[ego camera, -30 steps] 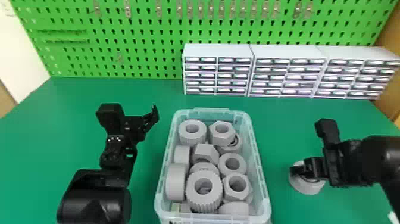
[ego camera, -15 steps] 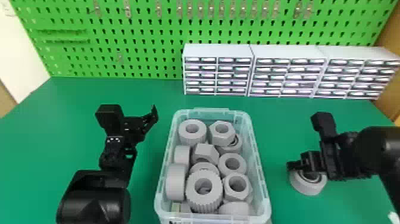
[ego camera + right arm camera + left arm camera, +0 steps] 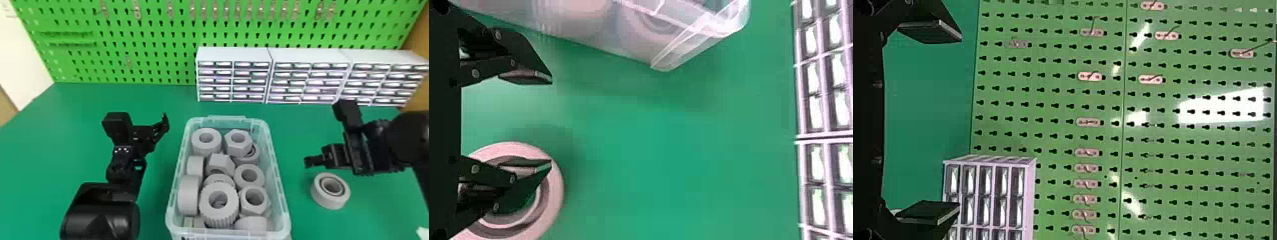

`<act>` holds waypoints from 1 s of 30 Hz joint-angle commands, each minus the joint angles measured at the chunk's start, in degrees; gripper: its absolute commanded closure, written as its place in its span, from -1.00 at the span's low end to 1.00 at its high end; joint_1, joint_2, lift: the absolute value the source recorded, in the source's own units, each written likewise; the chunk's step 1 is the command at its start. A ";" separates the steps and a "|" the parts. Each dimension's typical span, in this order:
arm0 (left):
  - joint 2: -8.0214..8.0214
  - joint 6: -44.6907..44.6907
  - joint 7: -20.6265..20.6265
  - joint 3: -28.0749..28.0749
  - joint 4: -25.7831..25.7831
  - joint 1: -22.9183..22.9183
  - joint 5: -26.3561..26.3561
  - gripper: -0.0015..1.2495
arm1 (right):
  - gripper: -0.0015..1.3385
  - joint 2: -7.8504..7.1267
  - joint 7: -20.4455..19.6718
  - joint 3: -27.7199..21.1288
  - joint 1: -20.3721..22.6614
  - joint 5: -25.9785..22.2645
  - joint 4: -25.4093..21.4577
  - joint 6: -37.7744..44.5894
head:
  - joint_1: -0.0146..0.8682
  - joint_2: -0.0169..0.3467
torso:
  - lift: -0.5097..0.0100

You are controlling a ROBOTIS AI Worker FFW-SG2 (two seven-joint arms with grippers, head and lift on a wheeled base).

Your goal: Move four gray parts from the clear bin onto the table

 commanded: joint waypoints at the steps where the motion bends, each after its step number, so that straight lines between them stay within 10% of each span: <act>1: 0.00 0.00 0.00 0.07 0.00 0.00 0.00 -0.84 | -0.23 0.19 0.01 -0.50 0.06 -0.27 -2.76 -0.82 | 0.60 -0.51 | 0.76; 14: 0.00 0.00 0.00 0.07 0.00 0.00 0.00 -0.84 | -0.62 0.63 0.09 -0.06 -1.26 -2.64 -6.10 -3.19 | 0.60 -0.51 | 0.76; 30: 0.00 0.00 0.00 0.24 0.00 0.00 0.00 -0.84 | -0.63 1.07 0.09 6.26 -6.71 -5.46 -6.19 -3.45 | 0.60 -0.51 | 0.76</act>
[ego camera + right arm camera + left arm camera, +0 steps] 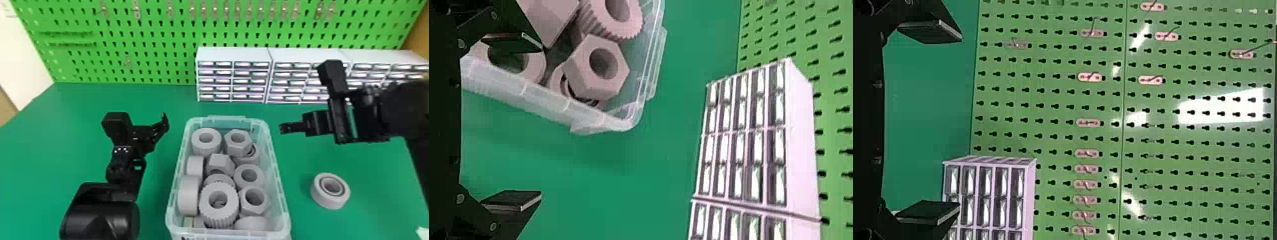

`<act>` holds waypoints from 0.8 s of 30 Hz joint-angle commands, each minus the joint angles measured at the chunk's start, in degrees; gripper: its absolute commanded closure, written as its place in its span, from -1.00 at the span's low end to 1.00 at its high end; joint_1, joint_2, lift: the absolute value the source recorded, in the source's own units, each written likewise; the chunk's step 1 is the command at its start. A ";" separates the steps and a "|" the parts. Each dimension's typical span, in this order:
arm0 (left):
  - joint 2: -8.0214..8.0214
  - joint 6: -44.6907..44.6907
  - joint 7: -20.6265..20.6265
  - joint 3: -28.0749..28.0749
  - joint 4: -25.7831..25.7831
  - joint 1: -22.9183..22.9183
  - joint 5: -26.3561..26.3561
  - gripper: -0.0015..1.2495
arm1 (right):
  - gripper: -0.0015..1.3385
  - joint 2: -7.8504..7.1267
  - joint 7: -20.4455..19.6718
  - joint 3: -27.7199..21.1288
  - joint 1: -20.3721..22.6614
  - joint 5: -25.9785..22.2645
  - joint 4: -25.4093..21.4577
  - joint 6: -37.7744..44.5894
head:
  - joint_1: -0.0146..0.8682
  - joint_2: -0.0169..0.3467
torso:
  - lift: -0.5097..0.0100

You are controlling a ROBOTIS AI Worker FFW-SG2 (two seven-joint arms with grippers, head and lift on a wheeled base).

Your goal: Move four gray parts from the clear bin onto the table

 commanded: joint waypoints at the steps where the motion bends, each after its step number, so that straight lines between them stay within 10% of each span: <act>1: 0.00 0.00 0.01 0.09 0.00 0.00 0.00 -0.84 | -0.63 0.35 0.02 1.45 -1.50 -0.22 0.00 0.00 | 0.60 -0.51 | 0.76; 24: 0.09 0.00 -0.08 0.26 0.00 0.18 -0.35 -0.84 | -0.61 1.66 0.02 6.10 -5.37 -0.74 1.76 -2.63 | 0.60 -0.51 | 0.76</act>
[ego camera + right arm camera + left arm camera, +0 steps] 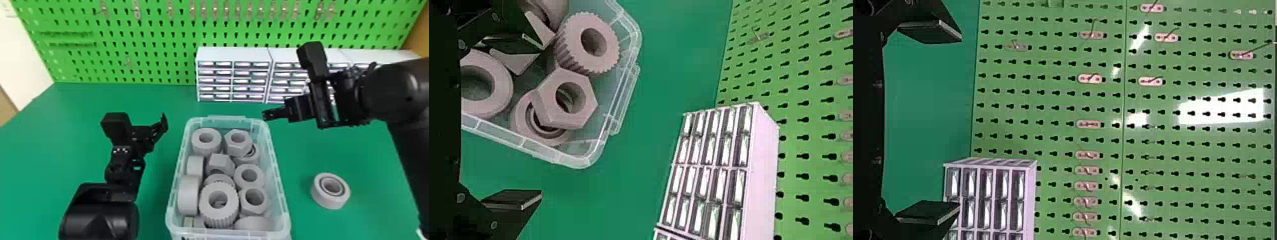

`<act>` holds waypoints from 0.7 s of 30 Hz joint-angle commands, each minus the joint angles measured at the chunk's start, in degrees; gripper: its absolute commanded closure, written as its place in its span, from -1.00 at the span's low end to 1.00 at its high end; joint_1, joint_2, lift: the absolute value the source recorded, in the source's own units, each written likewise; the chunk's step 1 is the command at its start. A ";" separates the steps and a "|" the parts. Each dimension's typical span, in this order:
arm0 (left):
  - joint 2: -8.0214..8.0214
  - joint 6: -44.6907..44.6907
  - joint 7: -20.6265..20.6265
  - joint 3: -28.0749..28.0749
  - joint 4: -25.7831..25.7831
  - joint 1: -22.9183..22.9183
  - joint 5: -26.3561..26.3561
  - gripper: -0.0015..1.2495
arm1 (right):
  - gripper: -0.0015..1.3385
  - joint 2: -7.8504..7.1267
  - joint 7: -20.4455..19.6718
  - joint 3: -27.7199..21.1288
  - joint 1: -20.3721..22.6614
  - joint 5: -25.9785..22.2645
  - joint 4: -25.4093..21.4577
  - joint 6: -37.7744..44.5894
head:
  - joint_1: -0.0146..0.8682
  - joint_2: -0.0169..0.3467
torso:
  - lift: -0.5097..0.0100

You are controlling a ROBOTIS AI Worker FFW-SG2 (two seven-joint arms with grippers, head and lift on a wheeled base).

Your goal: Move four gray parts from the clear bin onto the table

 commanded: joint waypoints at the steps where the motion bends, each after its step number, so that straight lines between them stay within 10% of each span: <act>1: 0.08 0.00 0.00 0.07 0.00 0.07 0.00 -0.84 | -0.60 0.34 0.00 1.16 -0.86 -0.29 0.82 -0.66 | 0.60 -0.51 | 0.76; 21: 0.08 0.00 0.00 0.07 0.00 0.16 0.00 -0.84 | -0.60 1.22 0.00 5.91 -3.32 -1.44 5.74 -4.00 | 0.60 -0.51 | 0.76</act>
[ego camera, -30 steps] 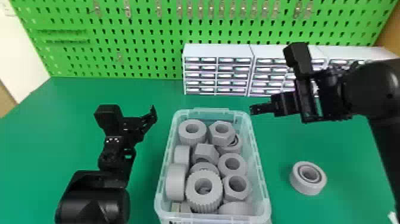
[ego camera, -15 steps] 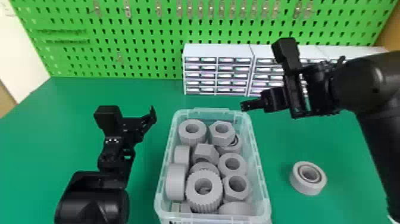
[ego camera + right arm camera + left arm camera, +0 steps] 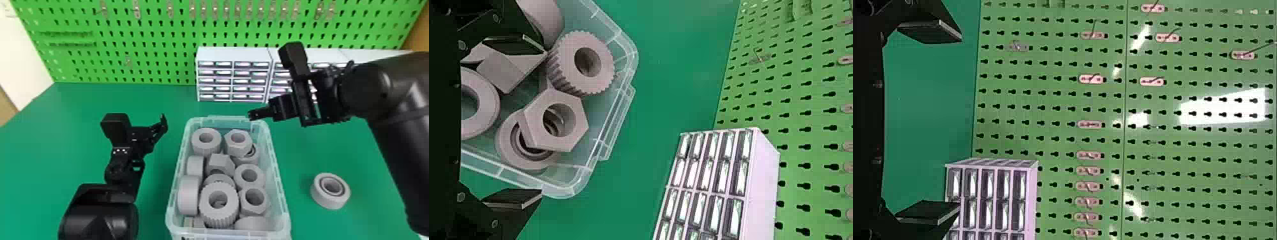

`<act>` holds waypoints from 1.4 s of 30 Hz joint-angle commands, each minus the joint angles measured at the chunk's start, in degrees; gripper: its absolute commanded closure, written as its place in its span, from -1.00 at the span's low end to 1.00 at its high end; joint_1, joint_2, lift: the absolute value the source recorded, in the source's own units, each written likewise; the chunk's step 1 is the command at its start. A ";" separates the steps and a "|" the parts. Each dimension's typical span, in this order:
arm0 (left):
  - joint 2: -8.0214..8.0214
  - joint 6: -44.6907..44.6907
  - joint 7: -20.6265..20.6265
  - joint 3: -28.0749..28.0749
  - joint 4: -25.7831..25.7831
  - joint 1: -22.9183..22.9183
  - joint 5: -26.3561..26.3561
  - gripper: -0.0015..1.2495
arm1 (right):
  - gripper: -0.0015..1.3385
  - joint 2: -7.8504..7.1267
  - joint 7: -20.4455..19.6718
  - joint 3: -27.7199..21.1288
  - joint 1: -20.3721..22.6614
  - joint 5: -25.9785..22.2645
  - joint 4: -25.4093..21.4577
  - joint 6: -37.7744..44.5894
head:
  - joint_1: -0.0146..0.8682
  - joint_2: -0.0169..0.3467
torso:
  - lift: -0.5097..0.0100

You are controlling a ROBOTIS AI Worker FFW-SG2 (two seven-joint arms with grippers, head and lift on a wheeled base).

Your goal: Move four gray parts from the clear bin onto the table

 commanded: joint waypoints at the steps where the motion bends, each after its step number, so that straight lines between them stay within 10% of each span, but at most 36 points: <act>1: 0.00 0.00 0.00 0.03 0.00 0.00 0.00 -0.84 | -0.60 0.32 0.01 1.49 -0.94 -0.01 1.93 -1.12 | 0.60 -0.51 | 0.76; 42: -0.09 0.00 0.00 -0.06 0.61 -0.61 -0.53 -0.84 | -0.60 3.75 6.61 14.59 -10.88 4.65 28.91 -15.63 | 0.60 -0.51 | 0.76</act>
